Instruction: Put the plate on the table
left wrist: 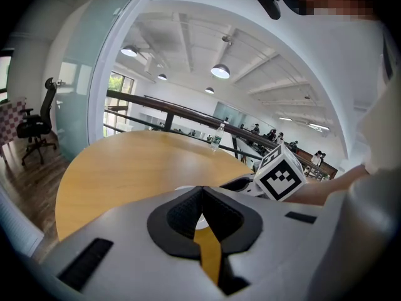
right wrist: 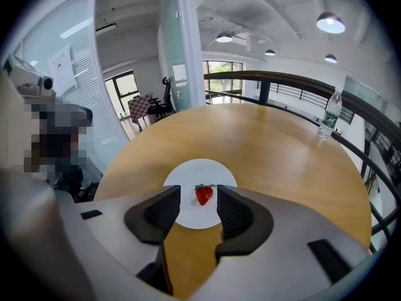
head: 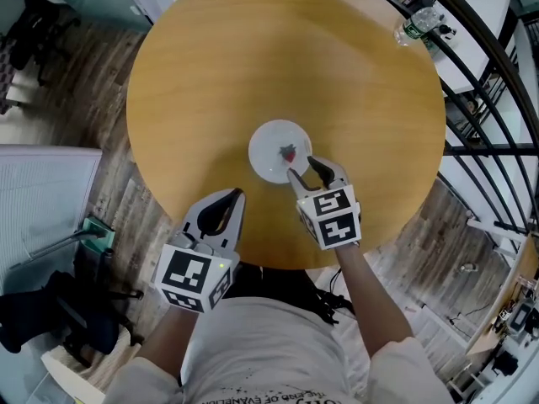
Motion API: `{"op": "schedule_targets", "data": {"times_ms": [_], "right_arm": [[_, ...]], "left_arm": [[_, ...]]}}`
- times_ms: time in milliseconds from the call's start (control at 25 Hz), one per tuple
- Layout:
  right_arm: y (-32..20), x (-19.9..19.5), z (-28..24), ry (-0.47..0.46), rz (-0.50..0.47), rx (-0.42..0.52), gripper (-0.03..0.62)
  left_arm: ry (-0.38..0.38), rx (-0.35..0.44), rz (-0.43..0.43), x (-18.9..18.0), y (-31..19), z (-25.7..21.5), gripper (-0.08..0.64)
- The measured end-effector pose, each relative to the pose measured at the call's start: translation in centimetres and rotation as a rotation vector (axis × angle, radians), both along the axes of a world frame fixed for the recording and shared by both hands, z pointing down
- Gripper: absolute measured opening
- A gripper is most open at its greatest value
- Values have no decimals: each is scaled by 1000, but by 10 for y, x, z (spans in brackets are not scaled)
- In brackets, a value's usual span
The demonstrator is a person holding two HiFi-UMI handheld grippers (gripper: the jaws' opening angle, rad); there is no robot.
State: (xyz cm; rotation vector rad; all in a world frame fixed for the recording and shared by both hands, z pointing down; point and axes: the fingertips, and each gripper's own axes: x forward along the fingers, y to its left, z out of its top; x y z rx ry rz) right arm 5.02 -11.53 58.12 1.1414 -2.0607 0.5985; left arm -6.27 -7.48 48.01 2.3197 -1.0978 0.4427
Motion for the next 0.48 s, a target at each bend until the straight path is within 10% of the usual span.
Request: {"op": "schedule_targets", "data": {"times_ms": [280, 480], "right_arm": [[32, 4, -68, -95, -1, 75, 184], [56, 15, -120, -103, 23, 169, 54]], "left_arm": [[-22, 31, 48, 14, 27, -26, 23], [-2, 28, 26, 11, 50, -49, 23]]}}
